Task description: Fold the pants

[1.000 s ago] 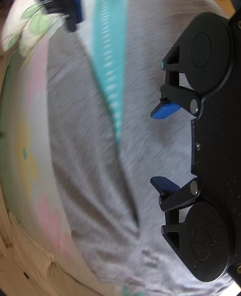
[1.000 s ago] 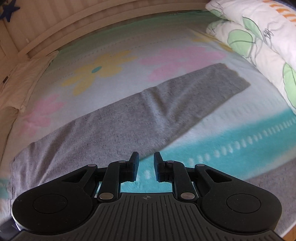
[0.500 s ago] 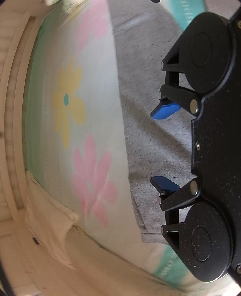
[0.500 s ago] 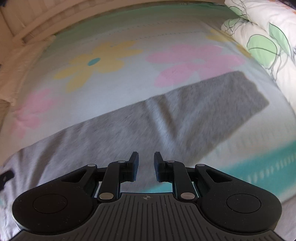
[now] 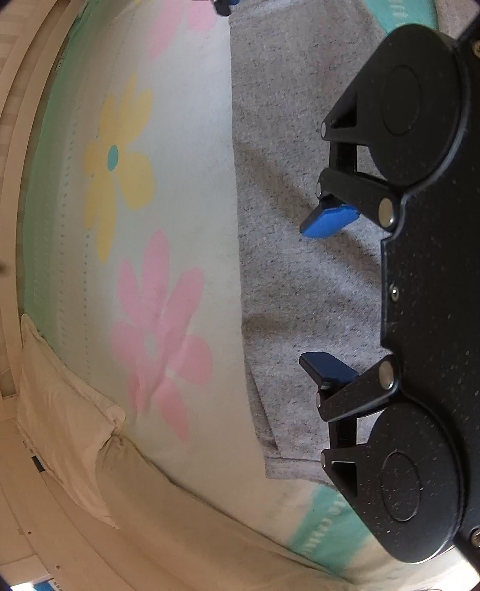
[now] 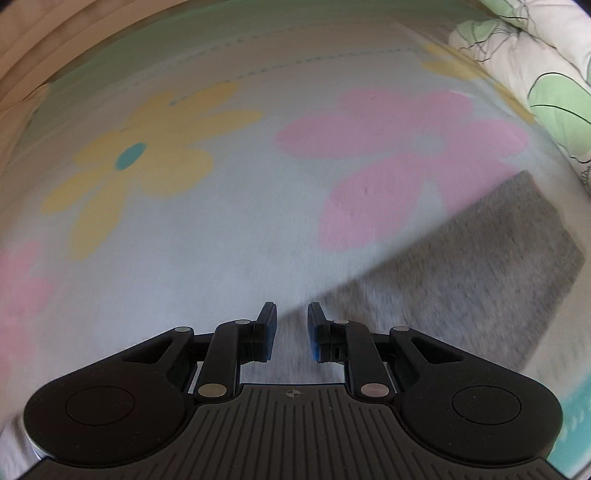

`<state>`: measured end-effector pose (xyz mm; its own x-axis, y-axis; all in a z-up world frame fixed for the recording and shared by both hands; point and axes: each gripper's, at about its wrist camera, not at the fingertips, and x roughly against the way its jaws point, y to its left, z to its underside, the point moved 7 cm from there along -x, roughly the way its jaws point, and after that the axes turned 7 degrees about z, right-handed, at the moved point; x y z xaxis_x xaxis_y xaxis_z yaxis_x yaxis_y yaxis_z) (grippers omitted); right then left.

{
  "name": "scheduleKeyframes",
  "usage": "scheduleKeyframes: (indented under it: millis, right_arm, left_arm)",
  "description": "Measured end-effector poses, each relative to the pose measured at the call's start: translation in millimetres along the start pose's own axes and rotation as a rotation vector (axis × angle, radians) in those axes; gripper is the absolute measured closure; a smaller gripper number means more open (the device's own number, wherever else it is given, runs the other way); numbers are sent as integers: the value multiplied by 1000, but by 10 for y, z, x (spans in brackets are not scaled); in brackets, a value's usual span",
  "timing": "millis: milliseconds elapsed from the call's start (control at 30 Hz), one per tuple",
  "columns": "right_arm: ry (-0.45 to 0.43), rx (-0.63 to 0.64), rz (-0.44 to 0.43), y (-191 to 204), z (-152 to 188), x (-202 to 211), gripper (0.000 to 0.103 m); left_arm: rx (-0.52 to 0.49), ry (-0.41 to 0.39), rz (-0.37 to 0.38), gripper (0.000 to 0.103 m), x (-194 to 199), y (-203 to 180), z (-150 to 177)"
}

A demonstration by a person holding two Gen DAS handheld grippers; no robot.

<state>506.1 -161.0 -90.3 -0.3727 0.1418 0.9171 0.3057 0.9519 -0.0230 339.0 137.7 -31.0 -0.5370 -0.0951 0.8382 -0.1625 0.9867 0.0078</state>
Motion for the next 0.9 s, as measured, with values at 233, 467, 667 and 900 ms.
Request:
scheduleKeyframes:
  millis: [233, 467, 667, 900]
  right_arm:
    - [27, -98, 130, -97, -26, -350, 84]
    - [20, -125, 72, -280, 103, -206, 101]
    - [4, -147, -19, -655, 443, 189, 101]
    - [-9, -136, -28, -1052, 913, 426, 103]
  left_arm:
    - [-17, -21, -22, 33, -15, 23, -22]
    - [0, -29, -29, 33, -20, 57, -61]
    - [28, -12, -4, 33, -47, 91, -45]
    - [117, -15, 63, 29, -85, 187, -124]
